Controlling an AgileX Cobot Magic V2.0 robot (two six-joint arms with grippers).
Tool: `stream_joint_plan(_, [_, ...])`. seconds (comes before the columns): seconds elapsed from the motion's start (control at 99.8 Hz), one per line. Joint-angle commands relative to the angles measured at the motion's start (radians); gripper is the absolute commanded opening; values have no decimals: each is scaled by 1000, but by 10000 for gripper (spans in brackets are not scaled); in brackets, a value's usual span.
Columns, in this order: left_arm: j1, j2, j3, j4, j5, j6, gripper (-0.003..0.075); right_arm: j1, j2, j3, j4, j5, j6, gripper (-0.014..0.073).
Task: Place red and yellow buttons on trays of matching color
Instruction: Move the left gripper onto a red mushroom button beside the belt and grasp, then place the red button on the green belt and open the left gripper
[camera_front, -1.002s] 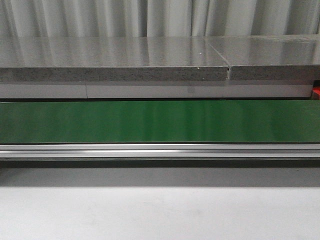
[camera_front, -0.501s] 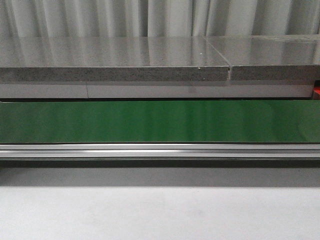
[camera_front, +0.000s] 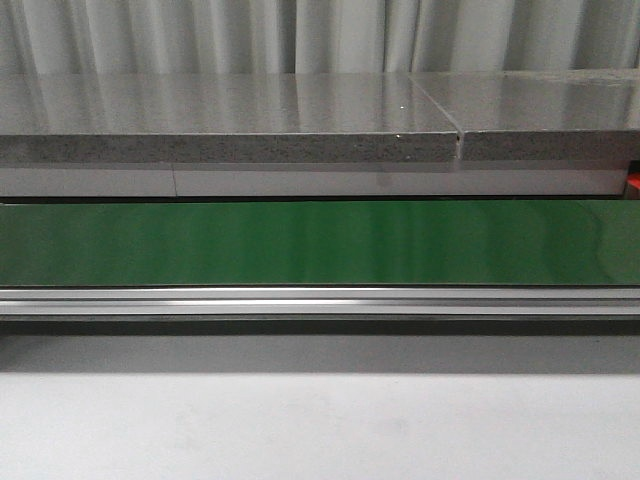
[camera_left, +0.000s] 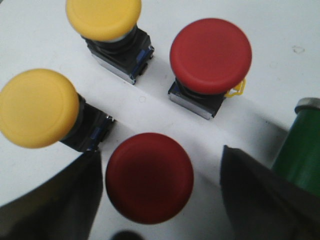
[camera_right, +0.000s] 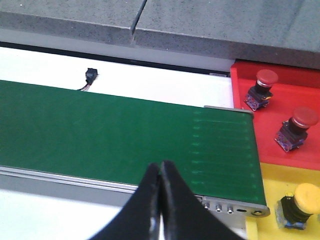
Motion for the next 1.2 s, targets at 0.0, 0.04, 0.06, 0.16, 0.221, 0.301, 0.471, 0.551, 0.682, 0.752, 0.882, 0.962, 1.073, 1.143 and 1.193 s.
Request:
stream_joint_plan(0.0, [-5, -40, -22, 1, -11, -2, 328, -1, 4, -23, 4, -65, -8, -68])
stream_joint_plan(0.04, [-5, -40, -22, 1, -6, -2, 274, -1, 4, -23, 4, -65, -8, -68])
stream_joint_plan(0.06, [-5, -40, -22, 1, -4, -2, 249, -1, 4, -23, 4, -65, -8, -68])
stream_joint_plan(0.16, [-5, -47, -22, 1, 4, -2, 144, -1, 4, -23, 4, -65, -8, -68])
stream_joint_plan(0.221, [-5, -62, -22, 1, 8, -2, 88, -1, 4, -23, 4, -65, -8, -68])
stream_joint_plan(0.301, [-5, -99, -22, 1, 13, -2, 36, -1, 4, -23, 4, -65, -8, -68])
stream_joint_plan(0.471, [-5, -223, -22, 1, 14, -2, -19, -1, 4, -23, 4, -65, -8, -68])
stream_joint_plan(0.551, [-7, -298, -22, -1, 23, -2, -19, -1, 4, -23, 4, -65, -8, -68])
stream_joint_plan(0.682, [-27, -404, -22, -16, 53, 1, -19, -1, 4, -23, 4, -65, -8, -68])
stream_joint_plan(0.752, [-99, -478, -22, -55, 117, 71, -19, -1, 4, -23, 4, -65, -8, -68])
stream_joint_plan(0.882, [-157, -480, -22, -176, 145, 206, -19, -1, 4, -23, 4, -65, -8, -68])
stream_joint_plan(0.962, [-188, -480, -22, -242, 154, 270, -19, -1, 4, -23, 4, -65, -8, -68])
stream_joint_plan(1.073, [-211, -478, -22, -246, 156, 274, -19, -1, 4, -23, 4, -65, -8, -68])
stream_joint_plan(1.143, [-215, -470, -20, -249, 164, 274, -19, -1, 4, -23, 4, -65, -8, -68])
stream_joint_plan(1.193, [-215, -457, -20, -256, 173, 274, -19, -1, 4, -23, 4, -65, -8, -68])
